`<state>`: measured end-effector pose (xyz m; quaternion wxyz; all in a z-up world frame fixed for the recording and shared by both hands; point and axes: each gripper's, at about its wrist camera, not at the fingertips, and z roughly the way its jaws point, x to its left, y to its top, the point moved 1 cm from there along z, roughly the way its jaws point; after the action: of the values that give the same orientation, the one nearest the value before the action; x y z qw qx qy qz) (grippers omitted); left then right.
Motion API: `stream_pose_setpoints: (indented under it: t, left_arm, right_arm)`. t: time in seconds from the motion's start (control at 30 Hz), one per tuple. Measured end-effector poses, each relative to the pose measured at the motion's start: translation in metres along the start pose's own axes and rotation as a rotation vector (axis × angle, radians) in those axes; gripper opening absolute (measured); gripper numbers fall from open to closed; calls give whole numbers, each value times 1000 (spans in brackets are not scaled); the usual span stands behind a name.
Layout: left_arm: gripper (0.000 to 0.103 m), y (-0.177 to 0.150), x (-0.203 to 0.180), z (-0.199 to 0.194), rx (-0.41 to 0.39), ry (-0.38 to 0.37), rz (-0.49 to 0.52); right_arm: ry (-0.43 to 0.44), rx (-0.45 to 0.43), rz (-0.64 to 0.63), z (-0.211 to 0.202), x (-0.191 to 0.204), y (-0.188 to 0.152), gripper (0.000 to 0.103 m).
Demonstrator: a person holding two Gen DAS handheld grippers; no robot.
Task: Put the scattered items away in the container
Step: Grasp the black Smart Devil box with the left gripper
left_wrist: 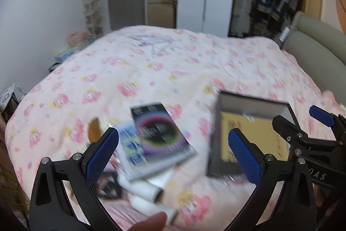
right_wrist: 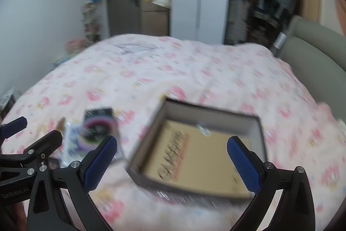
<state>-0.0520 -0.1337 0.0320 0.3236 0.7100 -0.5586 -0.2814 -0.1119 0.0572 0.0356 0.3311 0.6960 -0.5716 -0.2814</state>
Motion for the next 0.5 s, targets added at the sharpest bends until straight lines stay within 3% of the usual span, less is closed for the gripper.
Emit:
stream_pose_setpoints:
  t: [0.17,0.27,0.4,0.5]
  left_arm:
    - [100,8,44,50,59,23,-71]
    - [94,0,71,93,125,40,-151]
    - [69,-20,101,150,222,39,-283]
    - [51,-39,116,181,279,4,-369]
  right_arm:
    - [158,89,7,63,32,35,103]
    - [166,172,-5,110,53,35,103]
    - [196,298,-12,166,81,23,103]
    - [225,419,-25,204,100,6,97]
